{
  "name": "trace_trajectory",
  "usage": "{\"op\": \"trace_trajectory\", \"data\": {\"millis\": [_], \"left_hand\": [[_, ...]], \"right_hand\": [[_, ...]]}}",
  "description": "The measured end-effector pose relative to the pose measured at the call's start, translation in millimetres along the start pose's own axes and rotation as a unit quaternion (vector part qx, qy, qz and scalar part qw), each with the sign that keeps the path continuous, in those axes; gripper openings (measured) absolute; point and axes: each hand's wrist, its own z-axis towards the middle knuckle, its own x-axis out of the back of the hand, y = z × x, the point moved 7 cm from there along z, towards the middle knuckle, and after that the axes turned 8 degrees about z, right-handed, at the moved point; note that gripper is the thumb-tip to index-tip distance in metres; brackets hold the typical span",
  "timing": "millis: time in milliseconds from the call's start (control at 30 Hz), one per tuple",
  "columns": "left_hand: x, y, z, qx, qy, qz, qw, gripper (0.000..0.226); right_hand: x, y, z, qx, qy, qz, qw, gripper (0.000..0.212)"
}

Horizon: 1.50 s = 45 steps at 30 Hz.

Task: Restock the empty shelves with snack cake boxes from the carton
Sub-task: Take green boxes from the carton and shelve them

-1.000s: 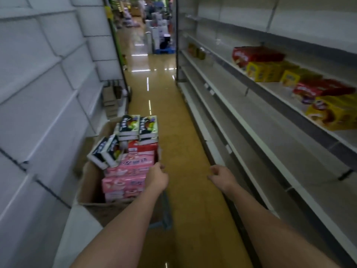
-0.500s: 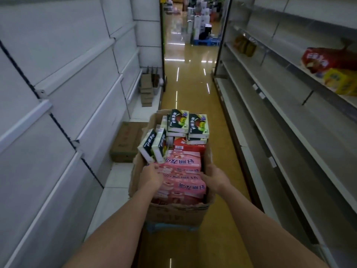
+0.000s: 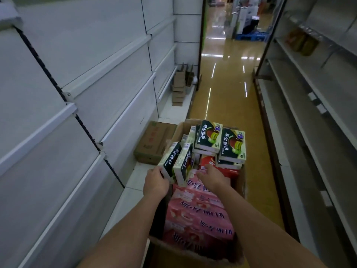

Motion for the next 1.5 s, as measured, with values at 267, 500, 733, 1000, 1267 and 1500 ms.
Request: {"op": "trace_trajectory", "data": {"millis": [267,500,733,1000,1267,1500], "left_hand": [[-10.4,15.9,47.8,0.031,0.009,-0.004,0.999,0.044],[-31.2,19.1,84.2,0.045,-0.059,0.063,0.995,0.053],[-48.4,22.2,100.1,0.021,-0.075,0.138,0.987,0.061],[-59.1,26.2,102.8,0.033,-0.075,0.072,0.994,0.087],[-52.6,8.7,104.0,0.036,-0.133,-0.023,0.99,0.068],[-34.4,-5.2,78.6,0.058,-0.251,-0.337,0.906,0.045]], "right_hand": [[-25.9,-20.8,63.8,0.007,-0.06,-0.009,0.998,0.053],[-46.0,-9.9,97.5,-0.045,-0.072,0.015,0.996,0.042],[-64.8,-6.0,104.2,-0.075,-0.081,0.098,0.989,0.054],[-82.3,3.3,109.9,-0.102,-0.095,0.168,0.976,0.05],[-73.2,14.7,96.4,-0.142,-0.051,0.227,0.962,0.045],[-55.6,22.8,72.2,-0.185,0.053,0.385,0.903,0.079]]}}
